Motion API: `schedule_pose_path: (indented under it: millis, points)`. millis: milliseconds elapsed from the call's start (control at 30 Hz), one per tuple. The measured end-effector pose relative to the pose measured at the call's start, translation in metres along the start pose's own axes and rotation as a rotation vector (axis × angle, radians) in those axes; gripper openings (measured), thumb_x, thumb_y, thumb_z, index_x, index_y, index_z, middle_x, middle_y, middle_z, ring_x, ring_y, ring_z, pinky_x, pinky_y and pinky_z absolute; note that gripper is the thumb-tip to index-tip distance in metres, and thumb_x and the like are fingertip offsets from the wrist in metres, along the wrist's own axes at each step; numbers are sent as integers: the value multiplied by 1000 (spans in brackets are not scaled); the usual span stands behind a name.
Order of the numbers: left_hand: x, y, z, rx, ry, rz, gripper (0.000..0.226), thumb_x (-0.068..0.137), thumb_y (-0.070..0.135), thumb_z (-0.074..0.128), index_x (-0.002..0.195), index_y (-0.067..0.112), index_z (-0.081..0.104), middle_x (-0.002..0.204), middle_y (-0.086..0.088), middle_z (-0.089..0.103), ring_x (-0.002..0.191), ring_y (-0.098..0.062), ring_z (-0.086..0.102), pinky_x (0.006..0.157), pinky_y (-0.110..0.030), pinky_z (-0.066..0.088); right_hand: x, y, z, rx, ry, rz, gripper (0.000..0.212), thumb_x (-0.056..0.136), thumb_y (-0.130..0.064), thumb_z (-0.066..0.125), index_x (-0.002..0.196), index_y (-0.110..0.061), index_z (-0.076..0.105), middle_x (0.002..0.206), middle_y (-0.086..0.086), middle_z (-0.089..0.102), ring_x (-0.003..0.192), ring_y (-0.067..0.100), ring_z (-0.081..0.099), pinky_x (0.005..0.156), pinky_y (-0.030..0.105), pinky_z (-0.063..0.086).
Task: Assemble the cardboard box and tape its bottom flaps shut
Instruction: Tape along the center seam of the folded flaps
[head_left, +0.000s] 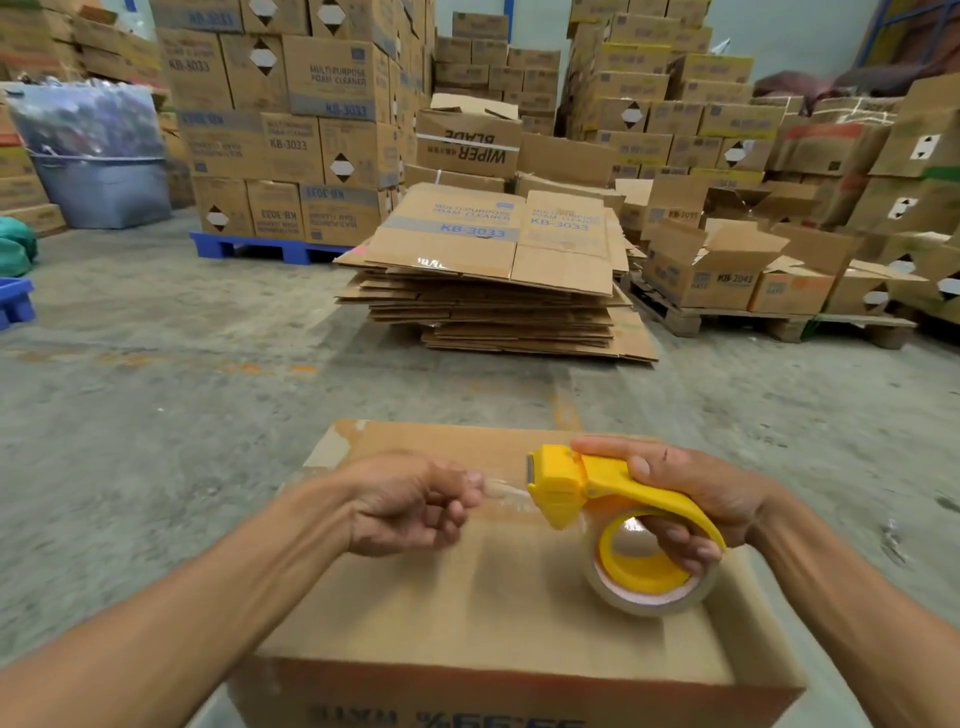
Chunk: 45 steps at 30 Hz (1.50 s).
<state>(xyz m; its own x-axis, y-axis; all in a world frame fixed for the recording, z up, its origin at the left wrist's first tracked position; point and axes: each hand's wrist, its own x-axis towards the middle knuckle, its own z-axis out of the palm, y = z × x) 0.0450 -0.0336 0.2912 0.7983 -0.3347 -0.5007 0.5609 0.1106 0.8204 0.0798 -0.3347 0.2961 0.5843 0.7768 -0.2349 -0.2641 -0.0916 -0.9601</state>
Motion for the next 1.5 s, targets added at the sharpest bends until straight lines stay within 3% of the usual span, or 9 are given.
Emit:
schedule_pose_path:
  millis: [267,533,633,700,767,867,1000,1167,1500]
  points:
    - [-7,11,-76,318,332,146,15,91,6,58,77,10,62,61,-3,58,52,-12,48,56,-23,38,53,-35,30,-419,4,93,46,87,-32,65,132,-40,60,88,24,65,44,24,55,37,26,52]
    - [2,-3,-130,584,790,389,19,90,12,63,72,12,59,66,-3,56,57,-13,45,52,-25,34,145,-60,56,-715,-4,84,35,92,-26,65,126,-36,66,77,-9,74,44,18,58,35,24,51]
    - [9,-21,-144,531,768,348,28,92,10,60,65,12,53,63,-7,51,55,-17,41,51,-25,31,164,-49,60,-787,-2,117,34,91,-28,67,124,-34,69,86,-15,75,51,21,64,42,33,57]
    - [11,-30,-150,507,718,340,32,93,5,54,62,9,51,64,-11,46,52,-18,35,50,-26,27,173,-45,61,-860,-9,127,30,87,-37,70,117,-43,71,109,-5,73,81,39,70,67,55,60]
    - [11,-34,-153,502,717,351,32,93,3,51,62,8,51,63,-11,44,52,-18,34,51,-27,26,179,-46,63,-905,-5,139,28,86,-42,70,113,-47,71,115,-5,70,101,39,66,84,56,57]
    - [12,-34,-161,452,745,347,25,95,5,52,70,9,50,63,-9,45,53,-19,36,50,-26,32,185,-50,71,-918,3,140,28,87,-43,69,114,-48,70,108,-16,69,93,18,67,75,33,59]
    - [5,-36,-172,349,753,290,16,98,10,50,82,9,51,68,-7,44,57,-17,42,42,-24,45,196,-53,82,-907,-10,130,29,87,-41,69,116,-46,70,103,-17,67,81,11,67,71,34,60]
    - [0,-36,-175,286,711,286,10,99,8,48,89,6,51,71,-7,43,56,-16,44,39,-21,45,199,-57,88,-900,-24,141,34,93,-29,64,127,-32,66,80,-18,66,44,-4,62,39,11,45]
    - [12,-53,-187,201,586,201,17,97,12,51,81,13,54,64,0,46,54,-12,39,42,-20,41,203,-56,86,-856,-44,190,31,89,-31,68,120,-38,69,70,-16,70,43,6,61,35,22,49]
